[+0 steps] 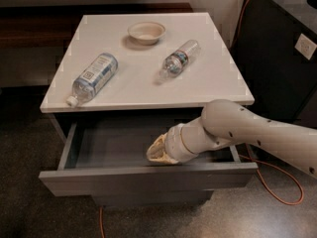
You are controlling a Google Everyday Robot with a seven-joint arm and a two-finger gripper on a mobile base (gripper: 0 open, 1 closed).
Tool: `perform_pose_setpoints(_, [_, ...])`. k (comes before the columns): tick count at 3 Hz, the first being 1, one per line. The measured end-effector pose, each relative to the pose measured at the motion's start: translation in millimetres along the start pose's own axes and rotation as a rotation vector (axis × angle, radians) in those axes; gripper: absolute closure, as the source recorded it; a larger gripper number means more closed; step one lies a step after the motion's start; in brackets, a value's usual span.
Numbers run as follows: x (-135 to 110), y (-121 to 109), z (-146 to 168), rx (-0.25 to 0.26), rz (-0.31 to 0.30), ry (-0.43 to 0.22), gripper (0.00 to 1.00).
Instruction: Place blue plastic bottle into top drawer
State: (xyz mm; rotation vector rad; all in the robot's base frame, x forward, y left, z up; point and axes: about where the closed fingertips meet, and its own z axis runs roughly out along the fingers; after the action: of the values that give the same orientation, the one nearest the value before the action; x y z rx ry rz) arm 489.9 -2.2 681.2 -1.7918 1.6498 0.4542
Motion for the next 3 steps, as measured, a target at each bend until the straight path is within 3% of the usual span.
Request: perform_pose_setpoints(3, [-2, 31, -5, -0.041, 0.029, -0.027, 1.0])
